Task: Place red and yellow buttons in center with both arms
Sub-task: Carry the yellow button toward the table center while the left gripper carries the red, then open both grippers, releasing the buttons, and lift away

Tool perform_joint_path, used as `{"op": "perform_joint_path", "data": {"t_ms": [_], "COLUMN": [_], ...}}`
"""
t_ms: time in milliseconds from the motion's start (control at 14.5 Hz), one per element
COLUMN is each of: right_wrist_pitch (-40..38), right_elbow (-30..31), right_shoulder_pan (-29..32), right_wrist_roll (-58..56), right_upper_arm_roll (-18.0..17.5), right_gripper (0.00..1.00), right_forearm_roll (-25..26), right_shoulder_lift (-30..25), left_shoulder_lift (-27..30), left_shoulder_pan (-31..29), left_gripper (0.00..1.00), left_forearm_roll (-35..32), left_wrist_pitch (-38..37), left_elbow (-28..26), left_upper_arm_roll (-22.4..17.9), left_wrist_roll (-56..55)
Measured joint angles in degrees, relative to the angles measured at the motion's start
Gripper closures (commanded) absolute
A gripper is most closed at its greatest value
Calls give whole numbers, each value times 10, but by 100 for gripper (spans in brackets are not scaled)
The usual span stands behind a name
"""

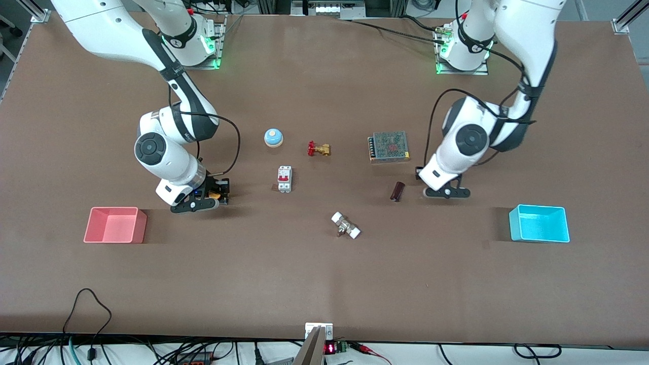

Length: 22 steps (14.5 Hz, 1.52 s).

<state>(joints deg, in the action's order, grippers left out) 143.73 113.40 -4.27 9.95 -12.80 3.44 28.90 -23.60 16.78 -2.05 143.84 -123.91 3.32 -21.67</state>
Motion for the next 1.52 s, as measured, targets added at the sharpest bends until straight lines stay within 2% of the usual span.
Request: {"op": "perform_joint_path", "data": {"t_ms": [69,138,207,276,414,690,828,966,1103,1310,1517], "right_wrist_pitch": [2,4,4,4,5,12,12,12,-3,-101,-229], "right_elbow": [0,0,0,0,0,-3,-8,-12,-20,-57,-111], "right_shoulder_pan": [0,-1,-1,-1,-1,1,3,5,15,40,65], "right_wrist_roll": [0,0,0,0,0,0,0,0,0,0,0], "right_upper_arm_roll": [0,0,0,0,0,2,2,3,4,4,5], "right_gripper": [66,58,44,30,0,0,0,0,0,0,0], "right_forearm_roll": [2,4,4,4,4,4,4,4,4,4,-17], "right_shoulder_lift": [3,4,4,4,5,6,5,2,-14,-78,-154], "left_shoulder_lift": [-3,-5,-5,-5,-5,8,33,69,102,128,131], "left_shoulder_pan": [4,4,4,3,3,3,3,3,0,-21,-48], "left_gripper": [70,51,17,0,0,0,0,0,0,0,0], "left_forearm_roll": [0,0,0,0,0,0,0,0,0,0,0], "left_wrist_pitch": [26,40,46,47,48,46,10,-75,-186,-350,-461], "left_elbow": [-16,-26,-31,-32,-31,-26,-15,11,60,174,275], "left_upper_arm_roll": [0,0,-2,-3,-4,-5,-5,-5,-7,-12,-15], "left_wrist_roll": [-6,-7,-7,-7,-7,-7,-7,-4,15,69,125]}}
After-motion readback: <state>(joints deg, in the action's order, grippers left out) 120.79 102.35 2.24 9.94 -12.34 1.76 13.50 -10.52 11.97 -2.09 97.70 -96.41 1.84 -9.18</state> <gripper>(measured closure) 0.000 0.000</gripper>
